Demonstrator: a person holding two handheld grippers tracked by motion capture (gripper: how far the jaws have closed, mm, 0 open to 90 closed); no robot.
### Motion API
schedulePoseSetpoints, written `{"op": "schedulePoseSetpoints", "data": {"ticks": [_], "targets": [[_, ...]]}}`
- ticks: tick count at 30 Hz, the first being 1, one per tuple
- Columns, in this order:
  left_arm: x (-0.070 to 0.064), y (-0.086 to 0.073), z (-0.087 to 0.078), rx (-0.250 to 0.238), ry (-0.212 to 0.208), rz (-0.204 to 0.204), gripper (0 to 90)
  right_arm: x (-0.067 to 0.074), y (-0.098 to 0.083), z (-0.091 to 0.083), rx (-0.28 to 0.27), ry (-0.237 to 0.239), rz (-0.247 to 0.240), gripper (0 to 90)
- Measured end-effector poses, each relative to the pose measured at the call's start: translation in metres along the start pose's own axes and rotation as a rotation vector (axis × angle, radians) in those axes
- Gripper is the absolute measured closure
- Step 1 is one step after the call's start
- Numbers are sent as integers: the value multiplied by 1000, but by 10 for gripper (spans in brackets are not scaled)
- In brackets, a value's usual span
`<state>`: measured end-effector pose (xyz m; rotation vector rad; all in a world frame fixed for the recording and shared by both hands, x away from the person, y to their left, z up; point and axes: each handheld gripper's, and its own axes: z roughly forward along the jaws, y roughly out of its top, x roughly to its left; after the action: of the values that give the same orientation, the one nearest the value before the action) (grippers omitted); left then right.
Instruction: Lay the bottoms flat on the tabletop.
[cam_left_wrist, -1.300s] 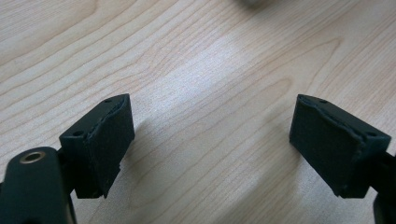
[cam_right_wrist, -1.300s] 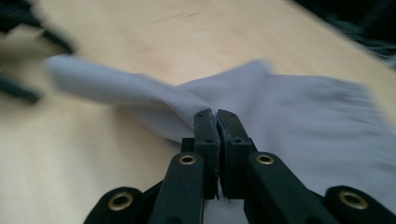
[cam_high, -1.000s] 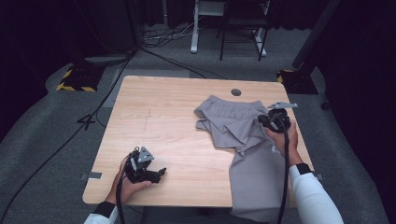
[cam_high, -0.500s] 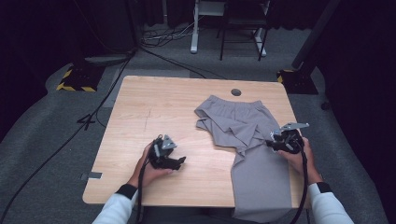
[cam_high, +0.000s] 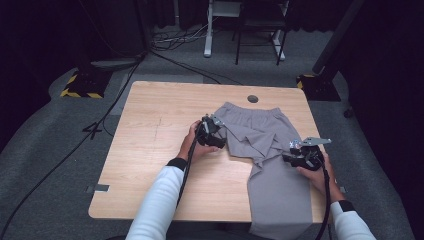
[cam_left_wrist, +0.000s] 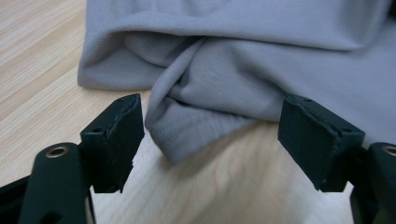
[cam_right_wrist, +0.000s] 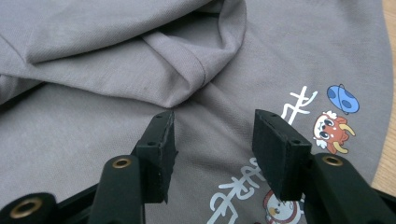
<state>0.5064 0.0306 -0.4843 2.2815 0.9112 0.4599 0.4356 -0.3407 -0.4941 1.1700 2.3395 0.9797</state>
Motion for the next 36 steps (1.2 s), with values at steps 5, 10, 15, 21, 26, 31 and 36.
{"op": "schedulePoseSetpoints", "data": {"ticks": [5,10,15,21,26,31,36], "targets": [[1,6,14,31,-23,-15,384,0,-2,-1,-11,0,-4,494],[1,6,11,26,-37,30,692,0,-2,-1,-11,1,-8,503],[2,3,-14,-28,-53,55,725,-1,-3,-1,-11,-8,1,526],[19,-7,-78,-137,-40,43,754,-1,-1,-2,-1,-27,17,530],[39,-35,-117,-146,22,26,774,0,0,-1,7,-42,24,547],[65,-81,-140,-116,85,-66,781,-2,1,-2,14,-66,36,559],[80,-122,-153,-81,121,-146,780,-12,0,-4,17,-140,72,574]]}}
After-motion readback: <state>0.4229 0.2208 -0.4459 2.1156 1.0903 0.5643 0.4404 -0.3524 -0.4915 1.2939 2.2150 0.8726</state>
